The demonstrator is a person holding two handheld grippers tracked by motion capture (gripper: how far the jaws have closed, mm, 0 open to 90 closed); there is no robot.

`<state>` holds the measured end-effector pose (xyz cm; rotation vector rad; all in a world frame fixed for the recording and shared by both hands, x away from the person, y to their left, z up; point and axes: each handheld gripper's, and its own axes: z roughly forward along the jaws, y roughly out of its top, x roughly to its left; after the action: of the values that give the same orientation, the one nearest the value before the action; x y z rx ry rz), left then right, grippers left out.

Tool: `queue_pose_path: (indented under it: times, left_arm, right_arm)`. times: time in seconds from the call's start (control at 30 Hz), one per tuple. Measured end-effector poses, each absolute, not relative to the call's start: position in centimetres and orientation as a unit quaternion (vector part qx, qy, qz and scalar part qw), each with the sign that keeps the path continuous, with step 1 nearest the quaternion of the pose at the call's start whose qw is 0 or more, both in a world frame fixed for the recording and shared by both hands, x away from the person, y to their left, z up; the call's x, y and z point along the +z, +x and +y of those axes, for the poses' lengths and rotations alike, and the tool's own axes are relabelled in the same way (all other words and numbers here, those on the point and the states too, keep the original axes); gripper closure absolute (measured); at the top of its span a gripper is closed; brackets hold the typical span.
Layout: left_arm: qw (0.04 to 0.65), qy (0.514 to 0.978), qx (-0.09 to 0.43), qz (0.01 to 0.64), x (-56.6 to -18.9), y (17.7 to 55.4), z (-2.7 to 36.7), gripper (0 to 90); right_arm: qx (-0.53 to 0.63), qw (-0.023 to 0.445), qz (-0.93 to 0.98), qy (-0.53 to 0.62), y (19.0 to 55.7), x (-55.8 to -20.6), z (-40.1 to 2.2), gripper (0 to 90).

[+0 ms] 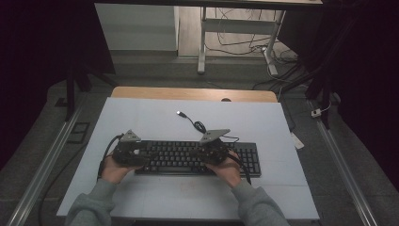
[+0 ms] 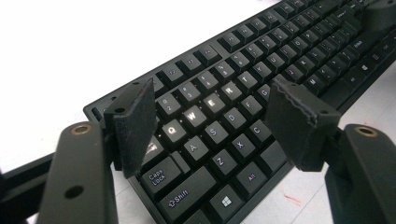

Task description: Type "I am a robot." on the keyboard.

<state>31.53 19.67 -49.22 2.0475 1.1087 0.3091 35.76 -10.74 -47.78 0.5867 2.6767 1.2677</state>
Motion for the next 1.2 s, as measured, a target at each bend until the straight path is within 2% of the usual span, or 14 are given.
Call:
queue_pose_path:
  times: [0.43, 1.2]
  left_arm:
    - [0.381, 0.807, 0.118, 0.435, -49.4, 31.6, 19.5, 32.4]
    - [0.376, 0.812, 0.115, 0.432, -49.6, 31.7, 19.3, 31.9]
  right_arm:
    - [0.379, 0.044, 0.907, 0.180, 35.8, -49.8, -8.4, 89.9]
    - [0.365, 0.056, 0.913, 0.175, 35.8, -51.1, -8.0, 89.8]
